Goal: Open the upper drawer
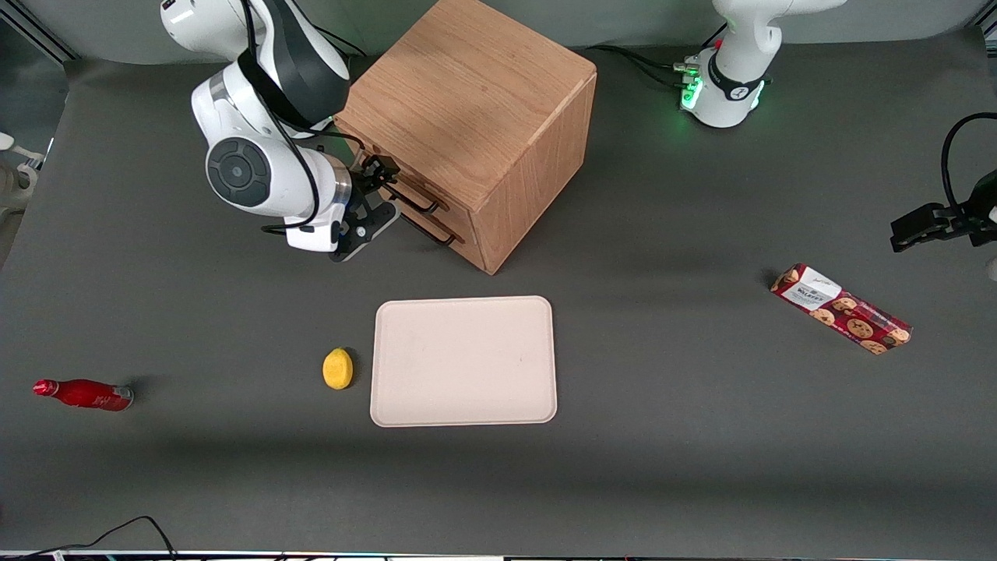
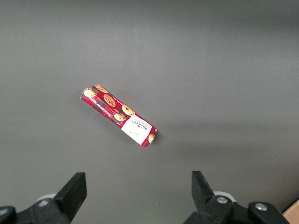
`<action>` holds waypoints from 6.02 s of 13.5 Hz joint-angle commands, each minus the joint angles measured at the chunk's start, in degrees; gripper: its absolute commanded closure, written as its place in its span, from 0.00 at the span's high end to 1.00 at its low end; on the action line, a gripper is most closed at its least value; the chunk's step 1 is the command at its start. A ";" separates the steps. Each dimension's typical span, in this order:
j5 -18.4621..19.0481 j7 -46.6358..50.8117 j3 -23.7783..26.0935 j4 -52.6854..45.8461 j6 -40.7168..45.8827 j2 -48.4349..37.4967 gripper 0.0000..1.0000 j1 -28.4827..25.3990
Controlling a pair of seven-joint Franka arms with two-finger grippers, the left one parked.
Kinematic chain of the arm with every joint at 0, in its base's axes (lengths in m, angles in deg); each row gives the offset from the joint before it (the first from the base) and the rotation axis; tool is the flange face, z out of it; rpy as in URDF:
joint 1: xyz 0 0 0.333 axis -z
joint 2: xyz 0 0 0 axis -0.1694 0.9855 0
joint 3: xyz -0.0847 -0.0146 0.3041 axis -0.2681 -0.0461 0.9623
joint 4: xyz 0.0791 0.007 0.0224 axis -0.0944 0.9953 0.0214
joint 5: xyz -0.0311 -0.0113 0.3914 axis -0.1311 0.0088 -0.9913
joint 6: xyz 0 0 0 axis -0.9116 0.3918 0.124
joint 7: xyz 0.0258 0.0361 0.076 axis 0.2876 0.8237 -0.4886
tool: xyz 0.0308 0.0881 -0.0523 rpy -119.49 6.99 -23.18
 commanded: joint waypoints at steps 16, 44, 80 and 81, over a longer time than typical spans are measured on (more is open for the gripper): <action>-1.46 -12.76 1.69 2.11 -4.35 3.66 1.00 0.67; 1.35 -35.00 0.90 -12.30 -4.62 15.43 1.00 14.20; 13.20 14.52 2.13 -14.34 7.33 -5.54 1.00 19.21; 16.44 17.26 2.30 -12.41 7.33 -7.91 1.00 19.04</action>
